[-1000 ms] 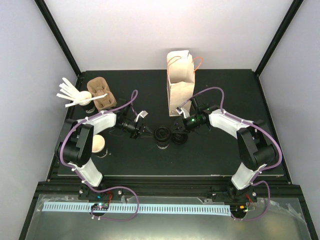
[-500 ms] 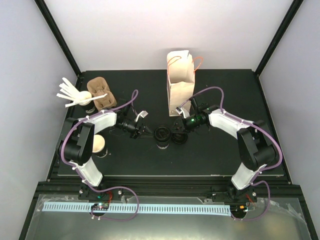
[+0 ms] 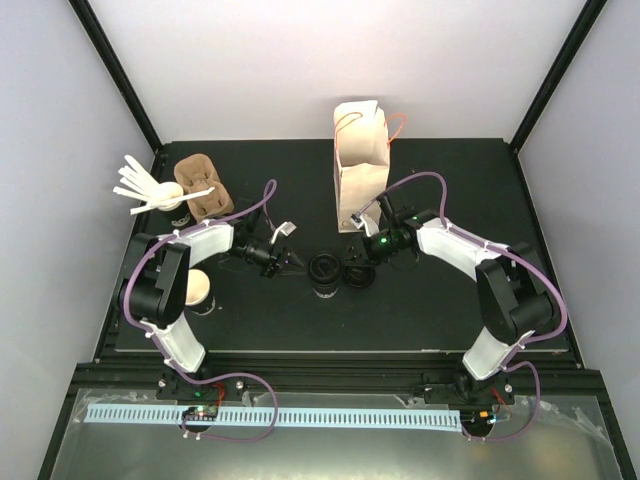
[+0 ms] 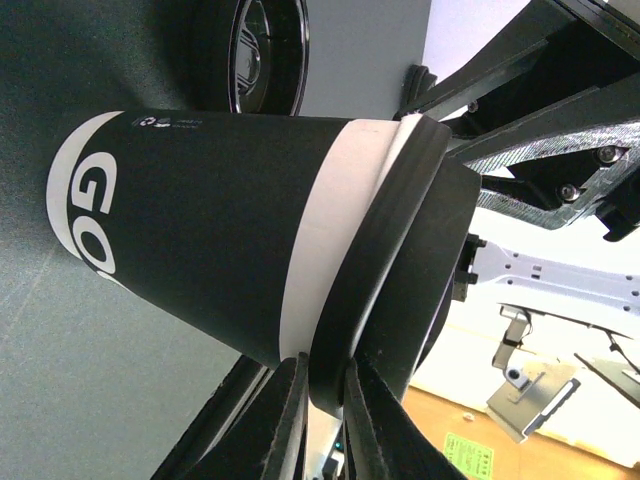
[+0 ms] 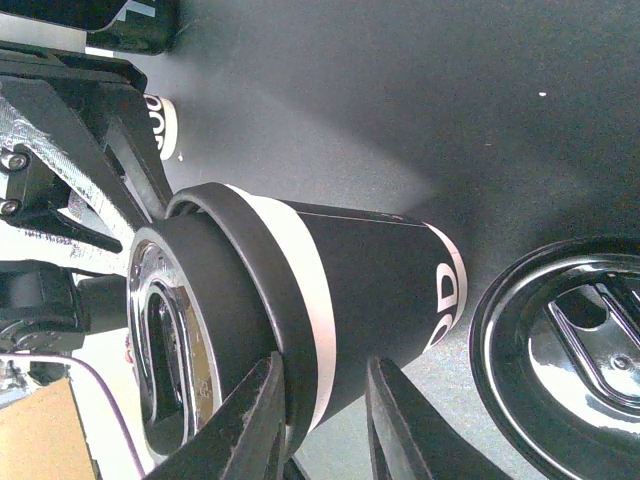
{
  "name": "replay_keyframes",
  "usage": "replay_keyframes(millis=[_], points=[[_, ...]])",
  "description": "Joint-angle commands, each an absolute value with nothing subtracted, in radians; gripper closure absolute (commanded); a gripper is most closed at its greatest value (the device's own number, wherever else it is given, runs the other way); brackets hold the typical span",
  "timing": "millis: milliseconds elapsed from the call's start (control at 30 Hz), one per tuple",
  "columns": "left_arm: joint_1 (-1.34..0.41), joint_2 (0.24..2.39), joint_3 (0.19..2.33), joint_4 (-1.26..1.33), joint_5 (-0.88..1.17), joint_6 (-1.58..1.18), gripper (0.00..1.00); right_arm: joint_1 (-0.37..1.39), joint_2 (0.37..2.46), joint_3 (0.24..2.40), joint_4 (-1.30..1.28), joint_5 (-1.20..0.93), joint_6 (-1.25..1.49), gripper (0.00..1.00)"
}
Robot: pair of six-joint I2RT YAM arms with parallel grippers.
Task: Pack the takeout coffee
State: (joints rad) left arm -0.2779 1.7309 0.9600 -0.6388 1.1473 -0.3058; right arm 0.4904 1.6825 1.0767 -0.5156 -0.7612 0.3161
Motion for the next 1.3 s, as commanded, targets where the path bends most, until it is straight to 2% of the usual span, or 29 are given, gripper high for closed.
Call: replay_keyframes(millis=[0,167,567,900,1167,1267], points=[[-0.301,1.830,0.877,-0.723,0.816,-0.286,0.88,0.513,1.742,1.031,-0.630,-0.563,0.305,0.76],[-0.301,1.779,0.903,-0.727,0.816,-0.290,0.90,0.514,1.719,1.058,-0.637,-0.555,0.300,0.75],[-0.302,1.730,1.166,-0.860,0.863,-0.308,0.82,0.514,1.698,1.289,-0.721,-0.566,0.296,0.75],[-0.302,1.718,1.188,-0.827,0.932,-0.342,0.78,0.514,1.696,1.295,-0.729,-0.608,0.287,0.72],[-0.302,1.656,1.166,-0.861,0.931,-0.352,0.71,0.516,1.699,1.332,-0.762,-0.598,0.203,0.63],[-0.302,1.634,1.134,-0.886,0.926,-0.336,0.69,0.537,1.709,1.375,-0.794,-0.580,0.144,0.50]])
